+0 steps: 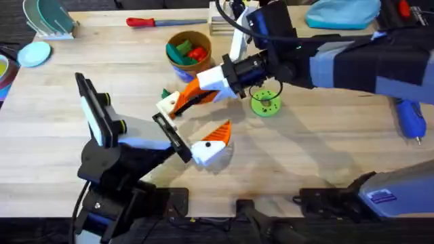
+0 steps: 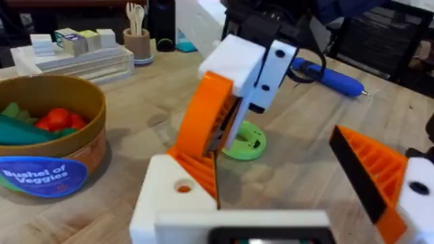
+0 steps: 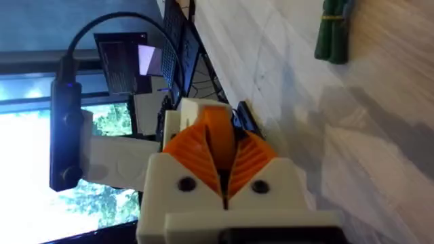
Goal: Pick up the gripper from the table and insert it into the empty holder that is missing its gripper. Then pick up a screw, insert it into the mounting hole, and use the screwdriver to tighten it. Finally, clean up the table by picking up the vegetable and placing it into the bucket.
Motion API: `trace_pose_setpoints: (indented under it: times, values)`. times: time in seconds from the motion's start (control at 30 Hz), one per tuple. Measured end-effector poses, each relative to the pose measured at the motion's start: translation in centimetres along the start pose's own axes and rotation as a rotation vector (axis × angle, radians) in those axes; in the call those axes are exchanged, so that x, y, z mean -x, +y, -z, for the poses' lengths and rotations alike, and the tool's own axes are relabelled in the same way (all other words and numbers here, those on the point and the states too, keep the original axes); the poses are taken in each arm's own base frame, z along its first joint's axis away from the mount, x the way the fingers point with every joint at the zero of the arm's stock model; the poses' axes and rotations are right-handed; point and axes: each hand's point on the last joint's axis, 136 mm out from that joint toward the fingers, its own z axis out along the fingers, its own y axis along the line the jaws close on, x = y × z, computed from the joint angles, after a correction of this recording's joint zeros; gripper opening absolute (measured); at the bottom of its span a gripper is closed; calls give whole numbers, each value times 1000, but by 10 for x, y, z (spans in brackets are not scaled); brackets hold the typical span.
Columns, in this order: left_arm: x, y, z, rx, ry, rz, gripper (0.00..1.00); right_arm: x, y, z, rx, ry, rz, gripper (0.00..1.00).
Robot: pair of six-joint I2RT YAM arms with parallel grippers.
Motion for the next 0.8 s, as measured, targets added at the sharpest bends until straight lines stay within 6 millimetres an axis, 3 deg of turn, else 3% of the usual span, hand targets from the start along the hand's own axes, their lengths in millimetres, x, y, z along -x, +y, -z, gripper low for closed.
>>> trace_pose_setpoints:
  times: [0.47, 0.8]
  values:
    - [0, 3, 0, 16, -3, 7, 993, 1, -1, -3, -13, -10, -3, 15]
    - [0, 5, 0, 30, -3, 6, 992, 1, -1, -3, -15, -10, -10, 179]
